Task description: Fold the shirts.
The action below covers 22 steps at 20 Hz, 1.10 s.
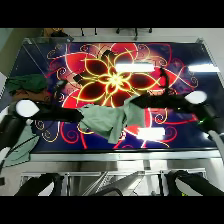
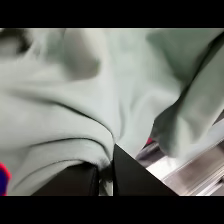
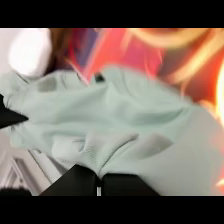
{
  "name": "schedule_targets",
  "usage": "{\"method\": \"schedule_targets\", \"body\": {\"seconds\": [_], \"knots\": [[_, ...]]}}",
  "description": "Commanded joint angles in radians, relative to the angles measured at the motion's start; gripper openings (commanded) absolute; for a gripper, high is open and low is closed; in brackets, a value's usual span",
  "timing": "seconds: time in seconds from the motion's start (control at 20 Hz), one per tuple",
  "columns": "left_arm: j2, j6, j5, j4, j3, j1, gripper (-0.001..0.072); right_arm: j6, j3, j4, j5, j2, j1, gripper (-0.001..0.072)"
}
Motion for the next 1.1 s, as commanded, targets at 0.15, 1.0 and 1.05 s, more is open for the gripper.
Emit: {"method": "schedule_targets", "body": {"seconds": [0.15, 1.0, 1.05], "knots": [[0.256, -0.006, -0.051, 0.013, 0.425, 0.148, 0.0021, 0.020, 0.416, -0.052, 0.058, 0.238, -0.228, 0.0019], [0.009, 0.269, 0.080, -0.235, -0.224, 0.163, 0.0024, -0.037, -0.489, 0.027, 0.048, 0.236, -0.436, 0.0020], [-0.062, 0.274, 0.147, -0.235, -0.243, 0.128, 0.0026, -0.073, -0.529, 0.039, 0.009, 0.200, -0.436, 0.0020]]}}
